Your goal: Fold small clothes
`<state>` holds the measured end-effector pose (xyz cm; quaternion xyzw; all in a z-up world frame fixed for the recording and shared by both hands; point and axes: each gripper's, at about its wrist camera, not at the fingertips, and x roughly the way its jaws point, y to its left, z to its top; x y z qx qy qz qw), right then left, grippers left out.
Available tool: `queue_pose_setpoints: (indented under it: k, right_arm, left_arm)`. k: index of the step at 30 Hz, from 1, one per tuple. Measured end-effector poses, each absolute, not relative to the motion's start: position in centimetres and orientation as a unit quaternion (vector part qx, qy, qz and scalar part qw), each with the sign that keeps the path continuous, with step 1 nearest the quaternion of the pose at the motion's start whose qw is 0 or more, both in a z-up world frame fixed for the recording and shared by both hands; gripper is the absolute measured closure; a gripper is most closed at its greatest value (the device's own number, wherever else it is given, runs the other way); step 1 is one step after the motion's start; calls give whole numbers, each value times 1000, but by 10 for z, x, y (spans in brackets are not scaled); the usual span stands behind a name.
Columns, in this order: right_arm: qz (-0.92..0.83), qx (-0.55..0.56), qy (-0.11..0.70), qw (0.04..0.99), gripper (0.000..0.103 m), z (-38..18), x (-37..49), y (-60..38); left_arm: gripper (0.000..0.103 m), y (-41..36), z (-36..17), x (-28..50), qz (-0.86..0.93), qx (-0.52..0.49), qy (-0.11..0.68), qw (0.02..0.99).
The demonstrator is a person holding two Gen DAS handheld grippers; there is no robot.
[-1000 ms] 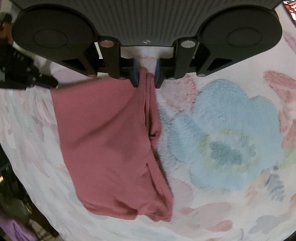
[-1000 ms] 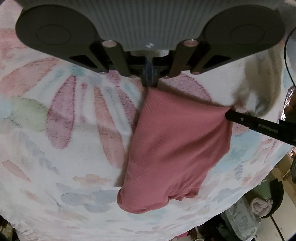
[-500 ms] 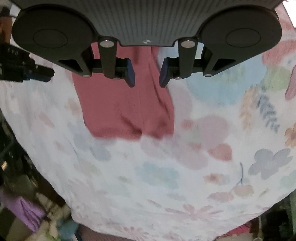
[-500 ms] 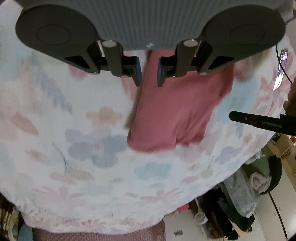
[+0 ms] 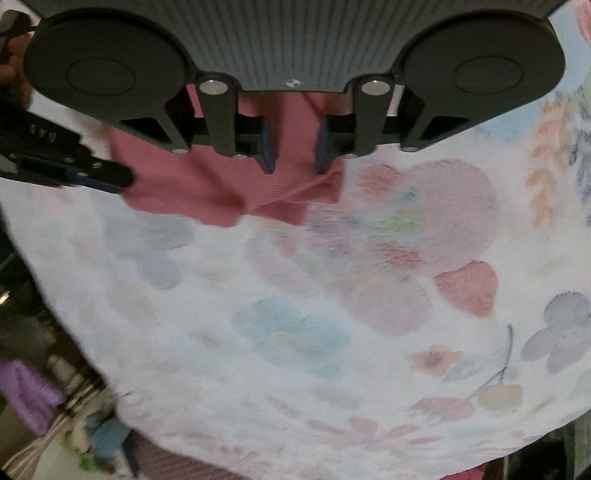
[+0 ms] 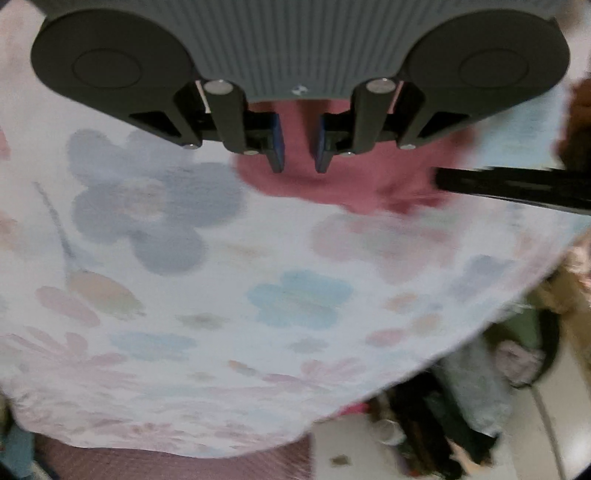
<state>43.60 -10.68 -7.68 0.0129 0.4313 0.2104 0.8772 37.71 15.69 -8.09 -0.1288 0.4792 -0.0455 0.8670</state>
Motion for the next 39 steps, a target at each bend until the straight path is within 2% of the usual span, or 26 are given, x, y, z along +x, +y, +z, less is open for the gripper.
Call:
queue_pose_setpoints:
  k: [3, 10, 12, 13, 14, 15, 18, 19, 20, 26, 33, 37, 39]
  right_arm:
    - [192, 55, 459, 866, 90, -99, 448, -126]
    - [197, 53, 453, 868, 88, -101, 447, -124]
    - [201, 68, 443, 871, 81, -93, 441, -130]
    - [202, 79, 439, 872, 72, -88, 437, -135]
    - [199, 90, 436, 873, 62, -85, 435, -139]
    - [196, 103, 434, 873, 60, -81, 430, -145]
    - [193, 167, 435, 864, 44, -77, 417, -165]
    - [191, 197, 438, 856, 33, -80, 413, -172]
    - [191, 219, 440, 850, 29, -82, 410, -177]
    - [180, 332, 471, 797, 29, -121, 404, -197]
    - [183, 400, 470, 765, 29, -147, 420, -203]
    - [192, 393, 483, 759, 46, -154, 439, -192]
    - [196, 393, 487, 755, 49, -159, 446, -187]
  left_arm:
    - [92, 164, -97, 384, -24, -129, 492, 861]
    - [91, 168, -91, 372, -18, -136, 478, 868]
    - [79, 174, -78, 361, -19, -154, 454, 877]
    - [74, 177, -73, 357, -22, -168, 444, 880]
    - [59, 180, -70, 352, -24, -184, 432, 883]
    - [50, 184, -67, 345, -28, -205, 417, 885]
    - [34, 191, -67, 331, -47, -260, 396, 879]
    - [31, 193, -70, 332, -52, -273, 399, 874]
    - [30, 195, -76, 332, -54, -288, 403, 867]
    - [30, 213, -114, 338, -66, -392, 411, 821]
    - [32, 202, -134, 365, -90, -388, 435, 808]
    - [40, 193, -140, 383, -96, -382, 445, 804]
    - [45, 191, -140, 385, -95, -377, 447, 805]
